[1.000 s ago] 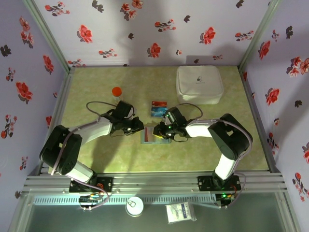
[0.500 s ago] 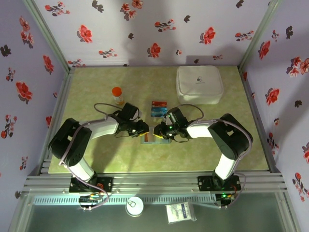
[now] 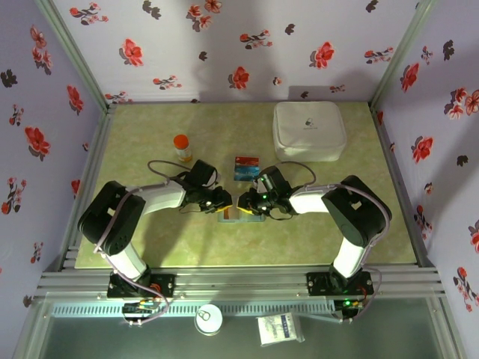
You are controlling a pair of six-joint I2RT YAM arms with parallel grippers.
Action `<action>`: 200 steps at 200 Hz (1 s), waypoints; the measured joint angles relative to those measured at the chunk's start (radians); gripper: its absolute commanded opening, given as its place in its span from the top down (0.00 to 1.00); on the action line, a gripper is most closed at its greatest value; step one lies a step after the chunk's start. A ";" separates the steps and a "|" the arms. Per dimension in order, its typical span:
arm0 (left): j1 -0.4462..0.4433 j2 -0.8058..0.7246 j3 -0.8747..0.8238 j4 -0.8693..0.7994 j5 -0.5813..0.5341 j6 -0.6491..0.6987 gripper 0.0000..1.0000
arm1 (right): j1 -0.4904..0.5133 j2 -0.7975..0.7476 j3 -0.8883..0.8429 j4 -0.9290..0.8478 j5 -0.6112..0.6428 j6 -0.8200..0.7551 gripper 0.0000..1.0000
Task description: Take the credit cards out of the card holder
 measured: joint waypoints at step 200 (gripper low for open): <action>-0.049 -0.027 0.084 -0.006 0.014 -0.019 0.85 | -0.038 -0.319 -0.038 -0.200 0.131 -0.052 0.74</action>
